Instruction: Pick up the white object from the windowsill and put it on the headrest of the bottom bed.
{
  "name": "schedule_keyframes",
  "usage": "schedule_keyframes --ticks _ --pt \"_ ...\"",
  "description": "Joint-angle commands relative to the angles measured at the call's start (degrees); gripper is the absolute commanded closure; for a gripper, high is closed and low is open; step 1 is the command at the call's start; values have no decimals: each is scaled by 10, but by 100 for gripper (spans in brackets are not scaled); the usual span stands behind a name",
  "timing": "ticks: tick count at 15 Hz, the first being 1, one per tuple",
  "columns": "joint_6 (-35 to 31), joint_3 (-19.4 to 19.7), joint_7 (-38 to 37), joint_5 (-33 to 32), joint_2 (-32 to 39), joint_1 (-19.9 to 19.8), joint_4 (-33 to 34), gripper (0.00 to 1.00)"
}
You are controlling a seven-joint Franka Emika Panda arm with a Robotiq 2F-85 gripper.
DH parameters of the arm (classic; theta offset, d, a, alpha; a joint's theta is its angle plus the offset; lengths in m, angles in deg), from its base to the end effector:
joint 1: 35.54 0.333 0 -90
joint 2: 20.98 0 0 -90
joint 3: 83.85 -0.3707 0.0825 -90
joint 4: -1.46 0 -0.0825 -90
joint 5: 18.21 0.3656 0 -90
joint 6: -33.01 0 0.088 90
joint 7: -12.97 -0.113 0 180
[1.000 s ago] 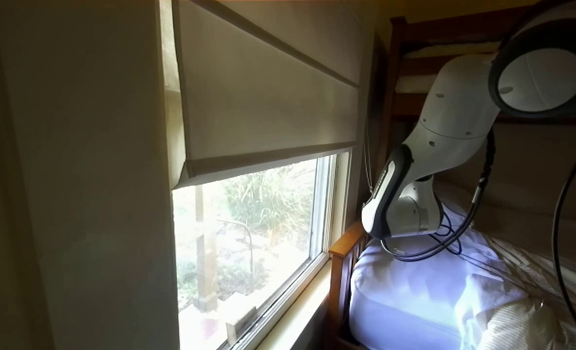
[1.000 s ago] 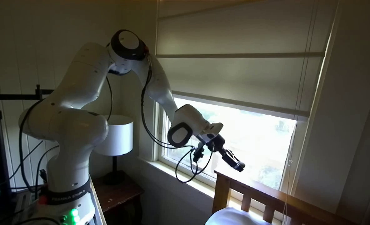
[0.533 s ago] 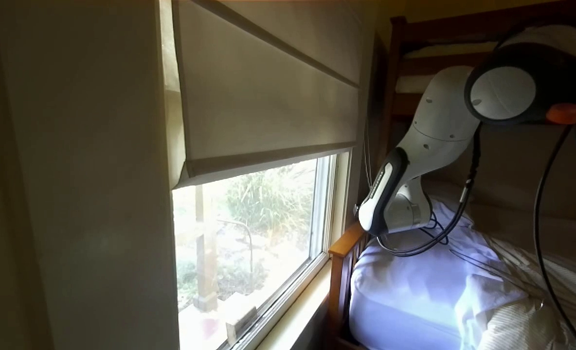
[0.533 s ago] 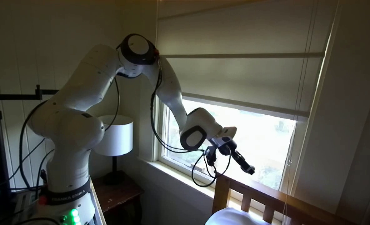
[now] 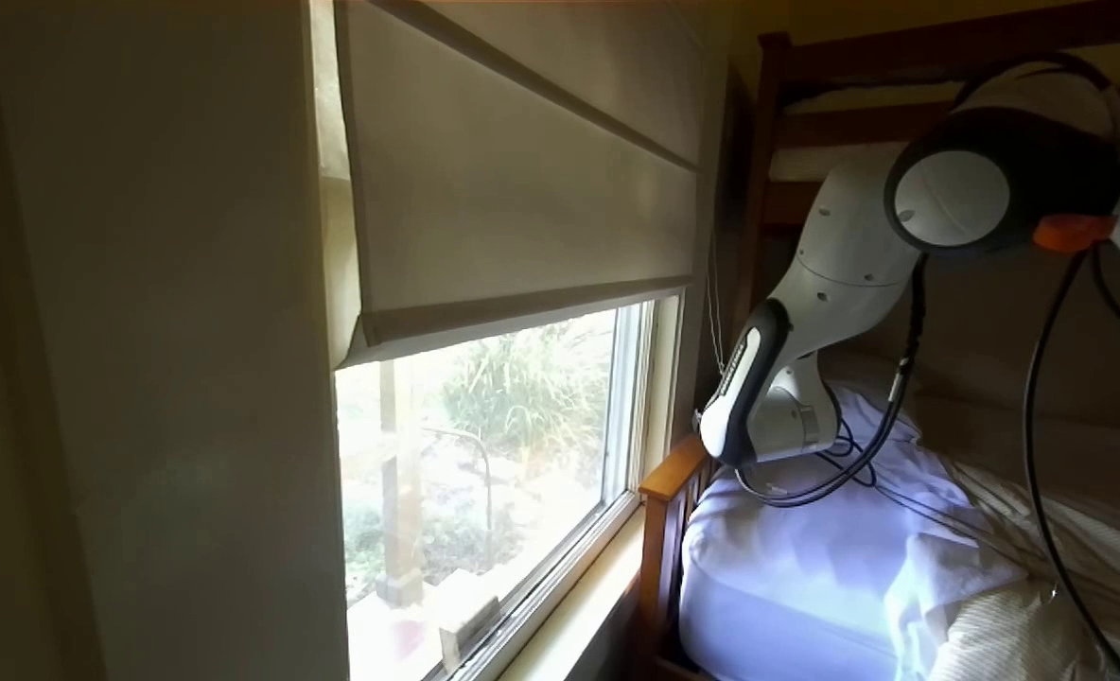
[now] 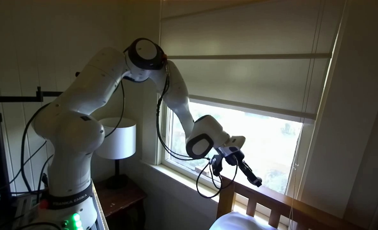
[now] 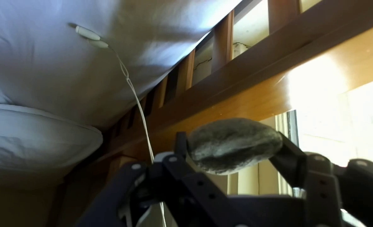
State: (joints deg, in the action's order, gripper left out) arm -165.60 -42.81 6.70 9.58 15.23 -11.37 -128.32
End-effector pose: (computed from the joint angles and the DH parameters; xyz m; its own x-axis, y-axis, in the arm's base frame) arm 0.5635 -0.1851 0.2982 0.5517 -0.3803 0.7423 -0.6575 -0.7459 0.1065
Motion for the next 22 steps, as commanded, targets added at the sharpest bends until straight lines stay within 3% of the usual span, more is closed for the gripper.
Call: schedule_keyframes --ticks 1,11,13,14,22 --pt "38 13 -10 14 37 -3 40 58" --pt "172 51 -48 10 112 -22 169 58" --pt "178 45 -57 10 123 -24 185 58" --pt "172 37 -97 -36 119 -35 186 58" --pt "174 -10 -146 -54 132 -73 214 58"
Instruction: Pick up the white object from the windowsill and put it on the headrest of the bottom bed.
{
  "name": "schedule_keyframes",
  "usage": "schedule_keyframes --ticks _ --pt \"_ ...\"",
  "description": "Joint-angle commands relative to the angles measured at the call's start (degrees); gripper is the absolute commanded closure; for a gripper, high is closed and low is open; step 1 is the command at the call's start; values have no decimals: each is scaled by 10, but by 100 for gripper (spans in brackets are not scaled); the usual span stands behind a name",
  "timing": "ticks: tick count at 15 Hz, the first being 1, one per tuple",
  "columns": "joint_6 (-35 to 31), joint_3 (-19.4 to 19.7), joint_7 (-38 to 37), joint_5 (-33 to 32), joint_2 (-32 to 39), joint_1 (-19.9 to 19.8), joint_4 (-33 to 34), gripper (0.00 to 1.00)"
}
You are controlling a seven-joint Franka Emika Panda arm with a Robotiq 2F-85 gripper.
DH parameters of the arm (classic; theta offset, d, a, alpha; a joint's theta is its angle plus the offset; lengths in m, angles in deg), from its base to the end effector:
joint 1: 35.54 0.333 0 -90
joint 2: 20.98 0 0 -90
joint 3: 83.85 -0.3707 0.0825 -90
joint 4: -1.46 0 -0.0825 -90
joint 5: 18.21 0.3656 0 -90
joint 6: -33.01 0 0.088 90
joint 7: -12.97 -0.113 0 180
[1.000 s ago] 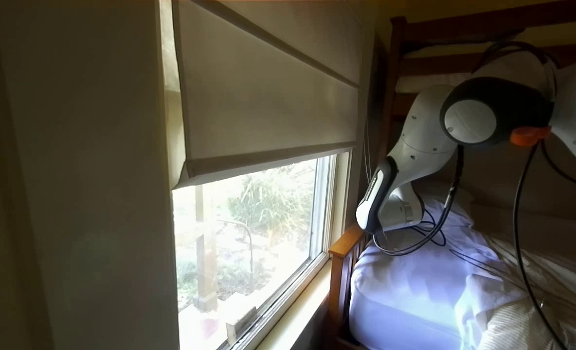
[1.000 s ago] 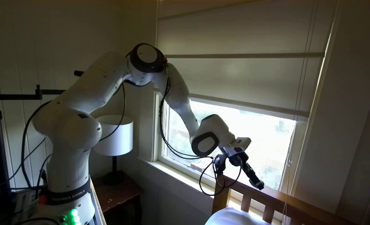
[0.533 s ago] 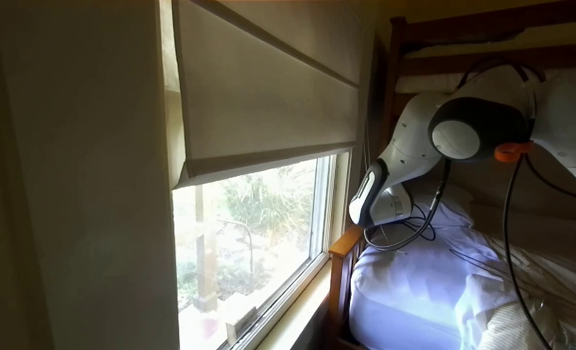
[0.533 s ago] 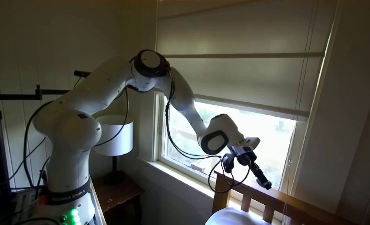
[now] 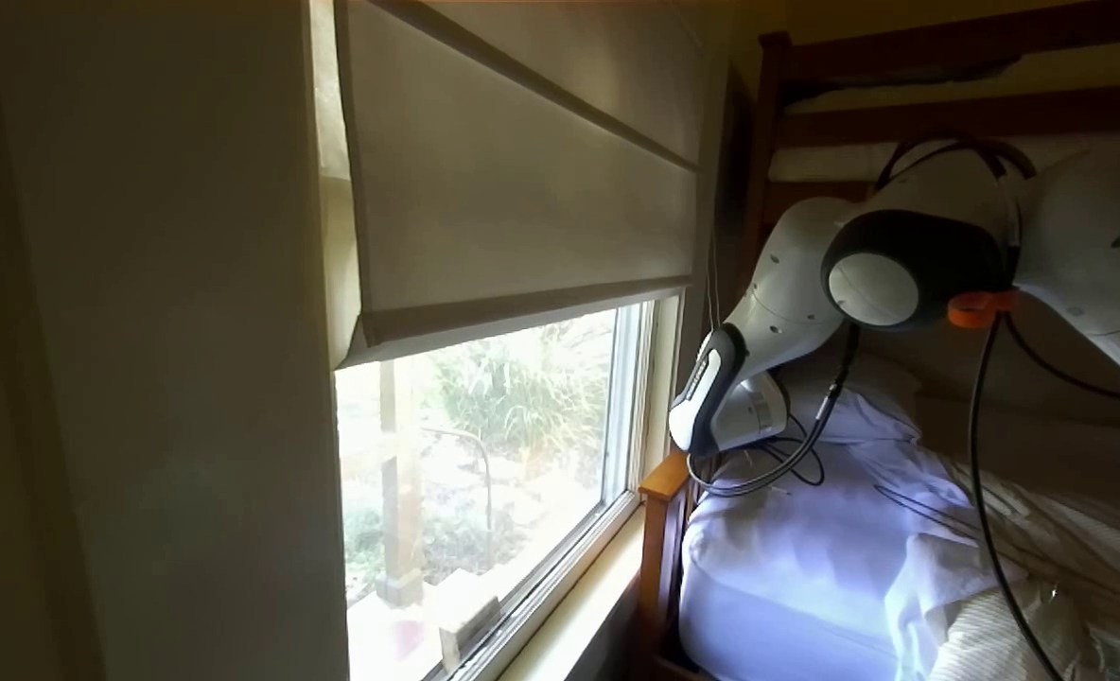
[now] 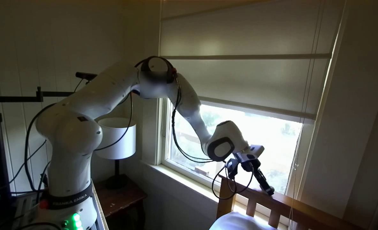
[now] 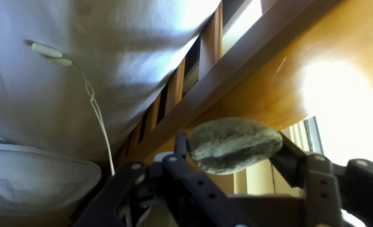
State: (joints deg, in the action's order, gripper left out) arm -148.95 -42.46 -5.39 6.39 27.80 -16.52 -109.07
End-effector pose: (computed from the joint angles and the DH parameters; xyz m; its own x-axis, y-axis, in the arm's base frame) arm 0.6493 -0.2163 0.2581 0.5355 -0.5141 0.6700 -0.7352 -0.6742 0.0702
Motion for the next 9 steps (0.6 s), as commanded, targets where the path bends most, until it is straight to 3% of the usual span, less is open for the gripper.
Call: schedule_keyframes --ticks 1,9 --pt "8 -15 -27 -23 8 -24 23 58" --pt "8 -18 -32 -25 10 -30 33 58"
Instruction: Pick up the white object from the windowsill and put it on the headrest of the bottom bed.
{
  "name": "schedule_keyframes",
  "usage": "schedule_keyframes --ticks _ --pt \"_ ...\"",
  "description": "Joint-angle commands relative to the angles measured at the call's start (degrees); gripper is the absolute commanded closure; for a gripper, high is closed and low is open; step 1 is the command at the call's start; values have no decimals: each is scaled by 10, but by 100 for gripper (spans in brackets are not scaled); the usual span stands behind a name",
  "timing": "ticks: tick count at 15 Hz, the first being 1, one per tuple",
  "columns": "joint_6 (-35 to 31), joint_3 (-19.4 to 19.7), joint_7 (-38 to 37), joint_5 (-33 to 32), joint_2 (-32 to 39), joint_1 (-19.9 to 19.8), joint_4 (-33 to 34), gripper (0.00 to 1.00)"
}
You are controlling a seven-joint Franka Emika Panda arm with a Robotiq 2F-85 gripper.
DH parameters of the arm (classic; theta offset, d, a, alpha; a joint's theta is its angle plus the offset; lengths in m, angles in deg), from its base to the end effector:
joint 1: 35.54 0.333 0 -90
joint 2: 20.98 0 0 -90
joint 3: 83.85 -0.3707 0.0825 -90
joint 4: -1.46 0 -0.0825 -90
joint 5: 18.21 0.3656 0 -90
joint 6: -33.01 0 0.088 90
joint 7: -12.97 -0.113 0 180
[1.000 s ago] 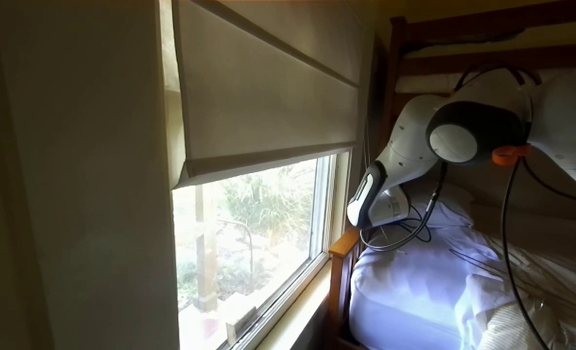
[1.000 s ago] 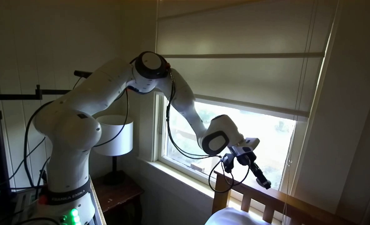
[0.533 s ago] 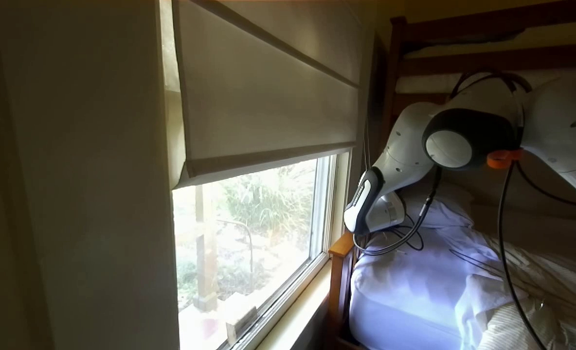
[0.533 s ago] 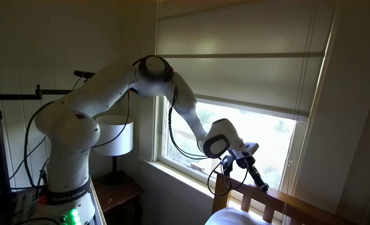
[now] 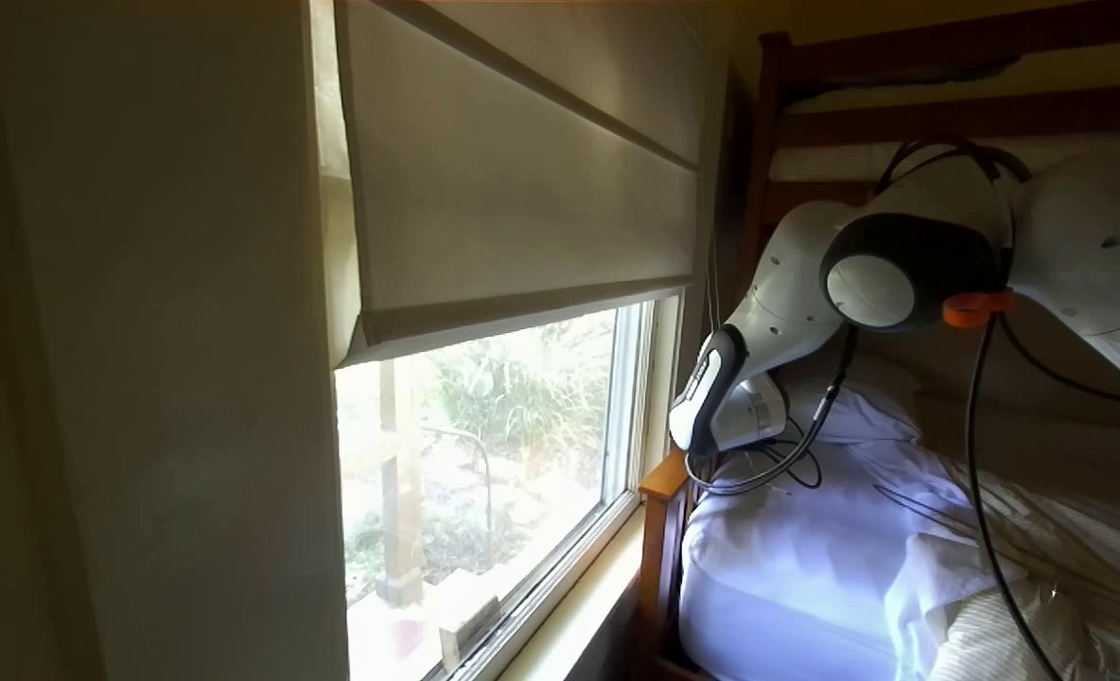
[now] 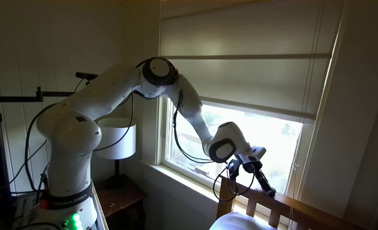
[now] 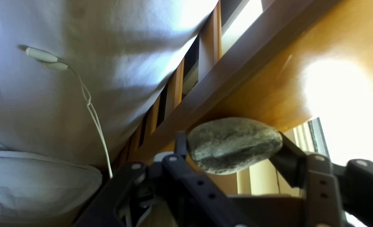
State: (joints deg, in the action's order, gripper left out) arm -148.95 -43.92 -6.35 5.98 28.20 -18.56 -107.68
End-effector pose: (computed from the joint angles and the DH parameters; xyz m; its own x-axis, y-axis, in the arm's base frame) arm 0.6534 -0.2241 0.2541 0.5193 -0.5323 0.6686 -0.7453 -0.6649 0.0496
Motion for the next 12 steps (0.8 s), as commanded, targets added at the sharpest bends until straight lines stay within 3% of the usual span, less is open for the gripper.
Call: schedule_keyframes --ticks 1,3,5,8,12 --pt "9 -3 -23 -21 7 -10 20 58" --pt "11 -3 -25 -22 6 -9 20 58" --pt "17 -4 -26 -23 5 -10 20 8" --pt "19 -3 -29 -24 5 -10 20 0" --pt "24 16 -33 -25 -2 9 6 0"
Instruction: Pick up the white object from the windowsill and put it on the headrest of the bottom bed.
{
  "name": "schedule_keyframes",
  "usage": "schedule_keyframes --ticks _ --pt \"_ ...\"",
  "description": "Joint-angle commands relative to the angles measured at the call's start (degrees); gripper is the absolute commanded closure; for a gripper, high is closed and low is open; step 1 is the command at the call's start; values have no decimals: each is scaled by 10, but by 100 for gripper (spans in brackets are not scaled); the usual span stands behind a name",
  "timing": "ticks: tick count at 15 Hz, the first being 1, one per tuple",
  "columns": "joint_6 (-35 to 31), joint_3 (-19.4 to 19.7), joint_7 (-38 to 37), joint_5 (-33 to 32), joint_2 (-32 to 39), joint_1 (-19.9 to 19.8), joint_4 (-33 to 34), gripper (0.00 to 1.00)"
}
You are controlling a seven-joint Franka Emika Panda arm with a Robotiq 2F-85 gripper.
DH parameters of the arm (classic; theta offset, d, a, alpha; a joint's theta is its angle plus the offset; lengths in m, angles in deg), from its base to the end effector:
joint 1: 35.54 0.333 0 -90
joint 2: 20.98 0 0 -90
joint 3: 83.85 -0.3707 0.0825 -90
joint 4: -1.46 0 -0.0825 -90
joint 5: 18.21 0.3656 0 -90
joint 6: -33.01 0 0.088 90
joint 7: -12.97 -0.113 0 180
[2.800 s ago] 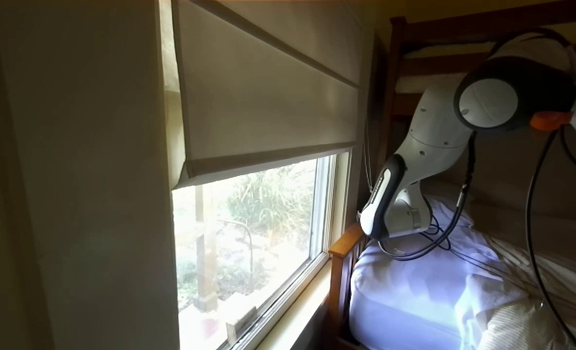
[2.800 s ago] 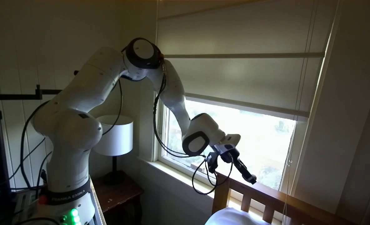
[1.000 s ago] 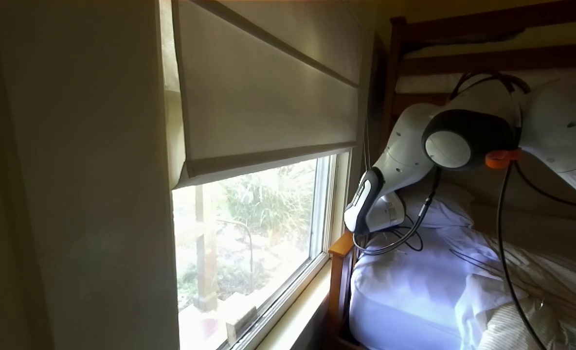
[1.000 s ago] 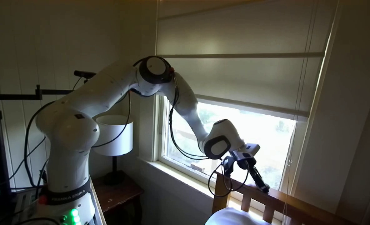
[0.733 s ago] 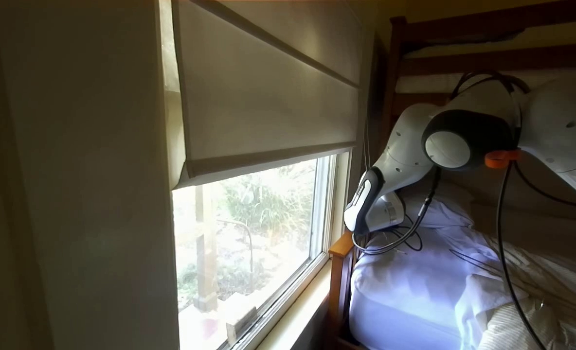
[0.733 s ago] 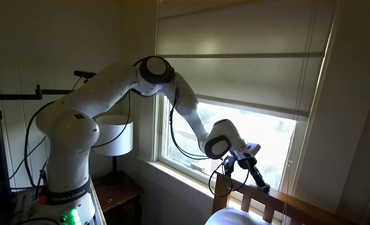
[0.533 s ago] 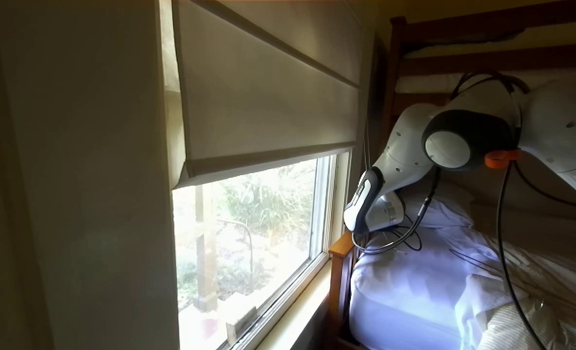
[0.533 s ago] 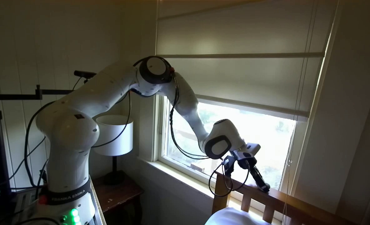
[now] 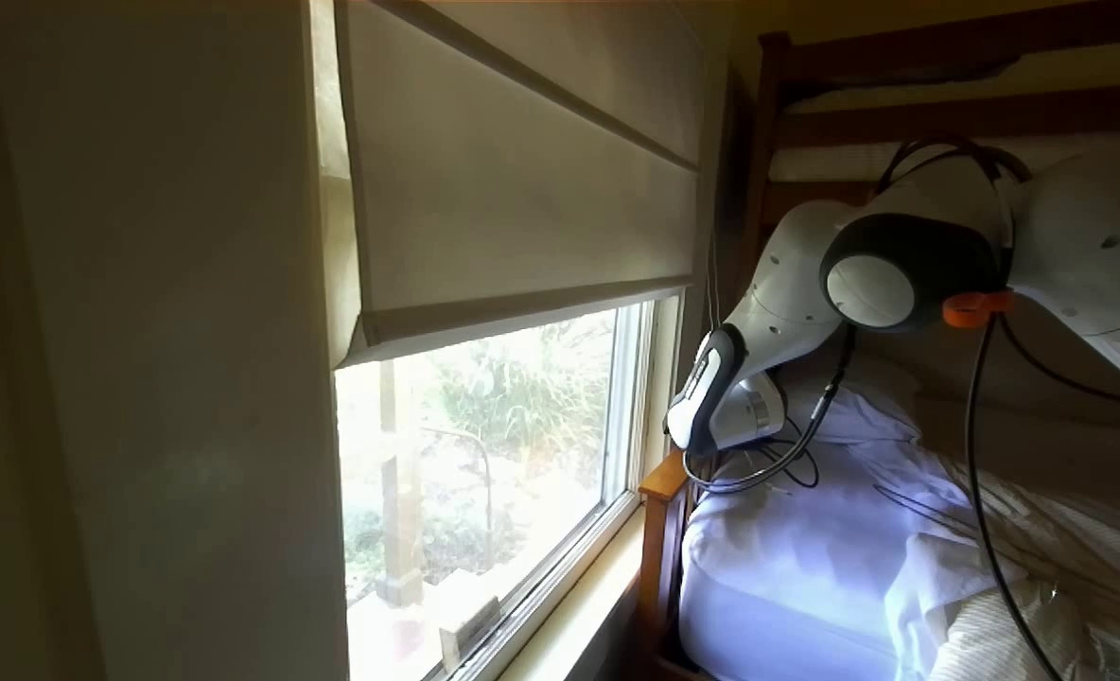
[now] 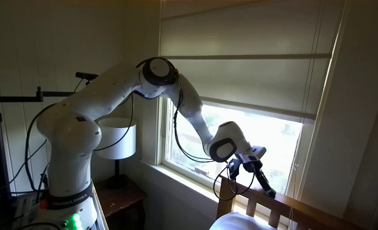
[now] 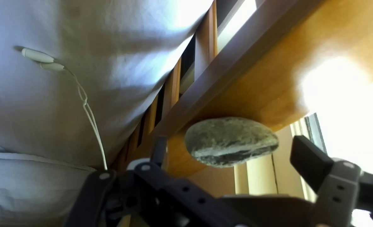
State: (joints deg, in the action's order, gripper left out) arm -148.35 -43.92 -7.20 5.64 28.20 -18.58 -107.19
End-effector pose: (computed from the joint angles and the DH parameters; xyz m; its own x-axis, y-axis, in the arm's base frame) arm 0.6562 -0.2231 0.2554 0.5139 -0.5404 0.6662 -0.7491 -0.6611 0.0417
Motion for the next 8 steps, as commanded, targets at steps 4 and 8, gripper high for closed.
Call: schedule_keyframes --ticks 4,8 --pt "18 69 -41 -19 -37 64 -67 0" --pt "-58 53 17 -32 -142 84 -173 0"
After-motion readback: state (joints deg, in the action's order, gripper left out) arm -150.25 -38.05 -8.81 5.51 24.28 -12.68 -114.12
